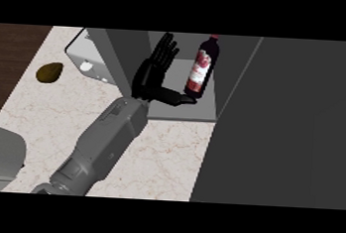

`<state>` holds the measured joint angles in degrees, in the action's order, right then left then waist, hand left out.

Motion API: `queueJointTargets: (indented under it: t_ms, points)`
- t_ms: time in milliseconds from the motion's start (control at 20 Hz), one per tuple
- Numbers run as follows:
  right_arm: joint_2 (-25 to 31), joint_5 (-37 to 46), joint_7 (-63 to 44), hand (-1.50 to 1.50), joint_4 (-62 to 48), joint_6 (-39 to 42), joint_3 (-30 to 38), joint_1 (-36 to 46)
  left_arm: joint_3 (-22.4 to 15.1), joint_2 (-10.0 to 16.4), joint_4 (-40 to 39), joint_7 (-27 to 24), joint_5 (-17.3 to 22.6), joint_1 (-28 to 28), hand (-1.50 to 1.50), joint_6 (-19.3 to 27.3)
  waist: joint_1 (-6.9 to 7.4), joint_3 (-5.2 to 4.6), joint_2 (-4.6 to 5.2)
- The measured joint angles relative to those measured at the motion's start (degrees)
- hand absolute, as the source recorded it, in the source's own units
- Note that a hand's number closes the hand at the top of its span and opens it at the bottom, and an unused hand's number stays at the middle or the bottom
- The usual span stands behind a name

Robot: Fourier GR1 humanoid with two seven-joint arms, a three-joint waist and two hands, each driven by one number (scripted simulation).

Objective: Pick up the wine, place it into the cabinet and close the cabinet

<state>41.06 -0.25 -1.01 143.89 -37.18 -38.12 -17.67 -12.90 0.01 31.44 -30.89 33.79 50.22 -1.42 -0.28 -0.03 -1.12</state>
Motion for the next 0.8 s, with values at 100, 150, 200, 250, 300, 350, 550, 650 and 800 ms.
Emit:
queueJointTargets:
  t_ms: [100, 150, 200, 250, 300, 350, 550, 650, 800]
  points:
    - [0.11, -0.02, 0.25, -1.5, -0.06, -0.18, 0.17, -0.51, -1.53, -0.01, 3.98, 1.05, 0.42, -3.35, -1.5, 0.51, 0.53, 0.01, -0.12]
    - [0.18, 0.02, 0.32, -1.5, -0.02, -0.33, -0.23, -0.68, -2.08, 0.0, 5.81, 1.59, 0.54, -4.65, -1.5, 0.89, 0.6, 0.0, -0.12]
    - [0.22, 0.02, 0.4, -1.5, -0.02, -0.42, -0.13, -0.79, -2.87, -0.01, 7.74, 1.81, 0.3, -6.6, -1.5, 1.02, 0.81, 0.01, -0.12]
    - [0.21, 0.03, 0.33, -1.5, -0.02, -0.61, -0.08, -0.74, -3.73, -0.01, 9.88, 2.35, 0.23, -8.27, -1.5, 1.55, 0.95, 0.0, -0.11]
    - [0.47, 0.01, 0.4, -1.5, 0.01, -0.56, 0.43, -0.77, -4.52, 0.0, 11.84, 2.37, 0.14, -10.33, -1.5, 1.91, 1.04, 0.01, -0.08]
    - [0.67, 0.03, 0.73, -1.5, 0.11, -0.65, 0.15, -1.08, -5.05, 0.0, 13.51, 2.58, 0.03, -11.85, -1.5, 2.5, 0.93, 0.01, -0.1]
    - [1.48, 0.06, 1.57, -1.5, 0.12, -0.63, 0.51, -1.92, -7.24, 1.37, 22.47, 4.76, -0.3, -19.22, -1.5, 3.48, 1.06, 0.02, 0.03]
    - [1.77, 0.1, 1.64, -1.5, 0.12, -0.6, 0.54, -2.04, -7.68, 2.44, 26.58, 5.52, 0.02, -22.76, -1.5, 3.2, 0.93, 0.01, 0.19]
    - [2.39, 0.13, 1.63, -1.5, 0.12, -0.62, 0.98, -2.22, -9.07, 3.68, 33.59, 7.01, 0.37, -28.6, -1.5, 3.3, 0.91, 0.01, 0.29]
